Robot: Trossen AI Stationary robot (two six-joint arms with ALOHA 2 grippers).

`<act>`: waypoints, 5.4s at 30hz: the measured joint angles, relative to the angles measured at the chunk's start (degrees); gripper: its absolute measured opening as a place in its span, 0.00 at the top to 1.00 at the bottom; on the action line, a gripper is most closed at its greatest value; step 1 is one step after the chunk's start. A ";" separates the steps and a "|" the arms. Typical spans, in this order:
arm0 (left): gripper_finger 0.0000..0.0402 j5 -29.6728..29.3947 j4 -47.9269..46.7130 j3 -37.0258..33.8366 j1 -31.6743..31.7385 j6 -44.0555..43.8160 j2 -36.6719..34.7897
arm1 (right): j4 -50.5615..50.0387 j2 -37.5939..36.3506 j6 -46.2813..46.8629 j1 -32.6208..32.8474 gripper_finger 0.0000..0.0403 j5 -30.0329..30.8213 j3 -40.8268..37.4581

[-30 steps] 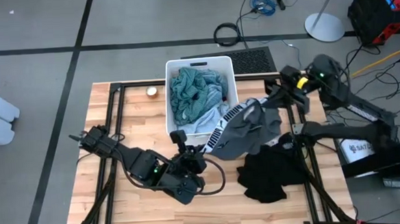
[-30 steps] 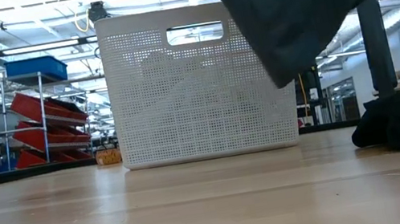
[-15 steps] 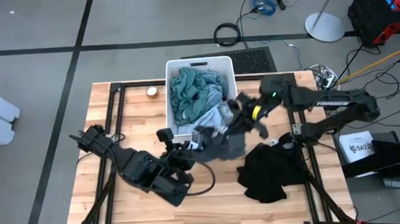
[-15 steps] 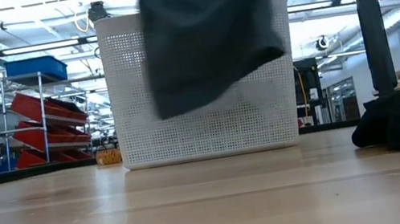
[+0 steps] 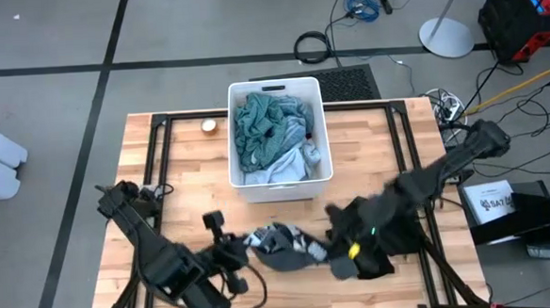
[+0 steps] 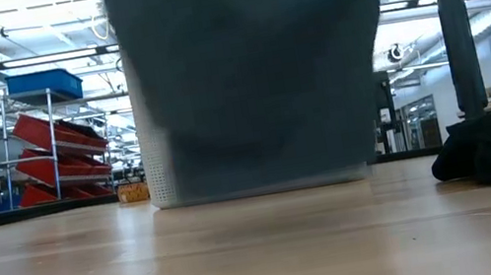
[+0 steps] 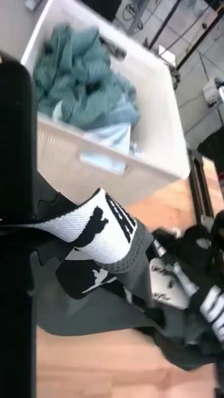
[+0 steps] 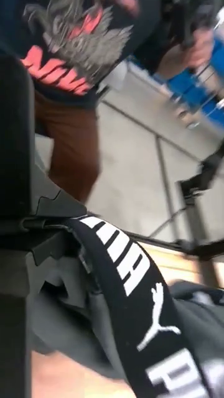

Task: Sort clothes
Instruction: Put the gray boxer into the white laundry bin

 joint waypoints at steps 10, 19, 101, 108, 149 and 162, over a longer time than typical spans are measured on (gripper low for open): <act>0.99 6.06 17.07 -11.03 0.08 -1.43 7.08 | 21.25 17.92 10.53 7.64 1.00 -6.59 -6.46; 0.99 15.81 27.12 -12.26 3.62 3.73 11.57 | 17.05 24.70 7.28 4.98 1.00 0.62 -0.70; 0.97 30.59 28.34 -12.09 6.04 23.07 11.64 | -22.72 24.65 -19.25 2.29 0.49 9.20 19.23; 0.97 30.58 30.39 -12.09 5.78 23.17 11.64 | -44.39 24.57 -11.74 3.48 0.49 9.48 26.14; 0.46 38.72 46.79 -12.09 22.82 69.94 20.71 | -51.23 24.65 15.95 22.29 0.49 17.13 26.24; 0.46 46.53 50.84 -12.09 28.00 72.51 25.79 | -49.19 24.65 17.35 22.33 0.49 17.21 25.80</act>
